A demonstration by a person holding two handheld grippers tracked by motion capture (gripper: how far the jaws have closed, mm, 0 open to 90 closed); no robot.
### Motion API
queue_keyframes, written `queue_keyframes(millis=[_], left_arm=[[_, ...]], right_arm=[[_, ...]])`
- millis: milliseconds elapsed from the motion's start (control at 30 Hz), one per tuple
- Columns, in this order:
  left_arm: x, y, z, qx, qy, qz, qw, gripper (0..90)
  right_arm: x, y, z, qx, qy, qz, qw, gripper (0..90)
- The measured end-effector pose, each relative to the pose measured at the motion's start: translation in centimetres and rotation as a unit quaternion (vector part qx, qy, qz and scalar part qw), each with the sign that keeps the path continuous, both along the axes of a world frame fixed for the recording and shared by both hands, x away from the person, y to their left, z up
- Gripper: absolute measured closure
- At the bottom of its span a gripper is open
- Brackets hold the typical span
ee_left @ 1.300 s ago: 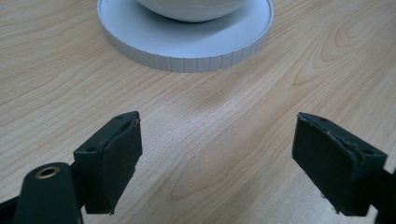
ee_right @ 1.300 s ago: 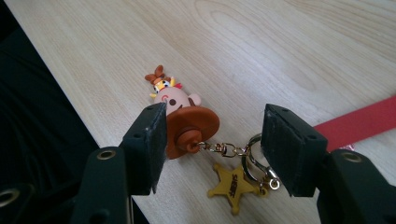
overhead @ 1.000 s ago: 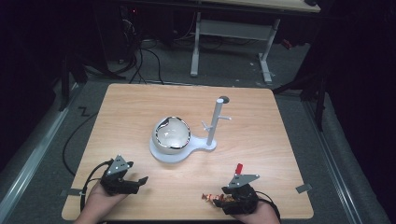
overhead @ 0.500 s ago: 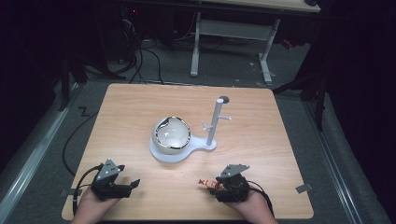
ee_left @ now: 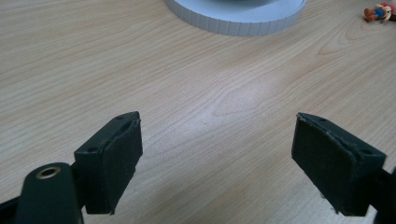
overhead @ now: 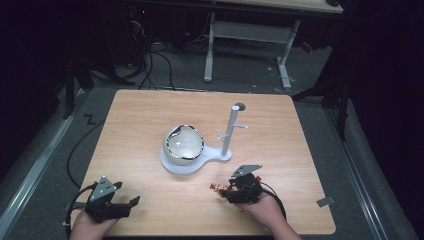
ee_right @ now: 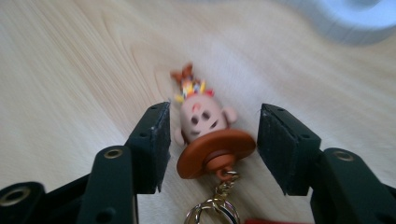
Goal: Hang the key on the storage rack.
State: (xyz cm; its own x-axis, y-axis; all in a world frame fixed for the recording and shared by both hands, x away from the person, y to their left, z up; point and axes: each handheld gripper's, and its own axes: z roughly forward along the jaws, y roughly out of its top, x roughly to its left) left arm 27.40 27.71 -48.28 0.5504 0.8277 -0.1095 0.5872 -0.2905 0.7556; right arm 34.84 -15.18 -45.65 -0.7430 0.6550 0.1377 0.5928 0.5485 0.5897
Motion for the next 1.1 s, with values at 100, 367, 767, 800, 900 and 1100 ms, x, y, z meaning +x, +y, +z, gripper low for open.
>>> queue_keyframes(millis=[100, 367, 767, 800, 900, 1100], left_arm=[[0.1, -0.2, 0.0, 0.003, 0.000, -0.003, 1.0000, 17.1], [-0.1, 0.1, 0.0, 0.000, -0.002, 0.001, 1.0000, 17.1], [1.9, -1.5, 0.5, -0.017, -0.012, -0.024, 0.9995, 17.1], [1.9, -1.5, 0.5, -0.017, -0.012, -0.024, 0.9995, 17.1], [2.8, -2.5, 0.4, -0.019, -0.010, -0.041, 0.9989, 17.1], [3.9, -3.8, 0.5, -0.023, -0.011, -0.059, 0.9979, 17.1]], right_arm=[[-0.1, -2.0, 2.3, 0.025, -0.047, -0.026, 0.9982, 54.3], [2.3, -5.6, 0.5, -0.077, -0.053, -0.102, 0.9904, 66.6], [-0.3, -7.2, -0.5, -0.125, -0.034, -0.116, 0.9848, 63.1], [-0.3, -7.2, -0.5, -0.125, -0.034, -0.116, 0.9848, 63.1], [-2.3, -8.4, -0.4, -0.109, -0.019, -0.123, 0.9862, 62.8], [-5.3, -9.1, 0.6, -0.079, -0.015, -0.095, 0.9922, 58.0]])
